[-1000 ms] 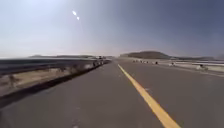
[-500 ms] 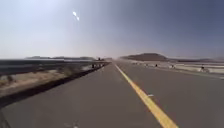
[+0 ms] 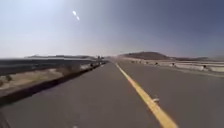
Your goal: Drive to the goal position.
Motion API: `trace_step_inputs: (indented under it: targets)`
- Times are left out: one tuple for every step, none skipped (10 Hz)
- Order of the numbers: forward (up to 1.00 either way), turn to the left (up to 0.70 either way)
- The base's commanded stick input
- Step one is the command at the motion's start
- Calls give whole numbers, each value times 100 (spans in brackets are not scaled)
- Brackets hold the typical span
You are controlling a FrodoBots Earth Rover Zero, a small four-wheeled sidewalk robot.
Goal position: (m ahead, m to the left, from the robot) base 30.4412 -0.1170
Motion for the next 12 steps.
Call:
trace_step_inputs:
  targets:
    - [50, 0]
    - [50, 0]
    - [50, 0]
    - [50, 0]
    - [50, 0]
    - [50, 0]
    - [50, 0]
    - [50, 0]
    - [50, 0]
    - [50, 0]
    - [50, 0]
    - [50, 0]
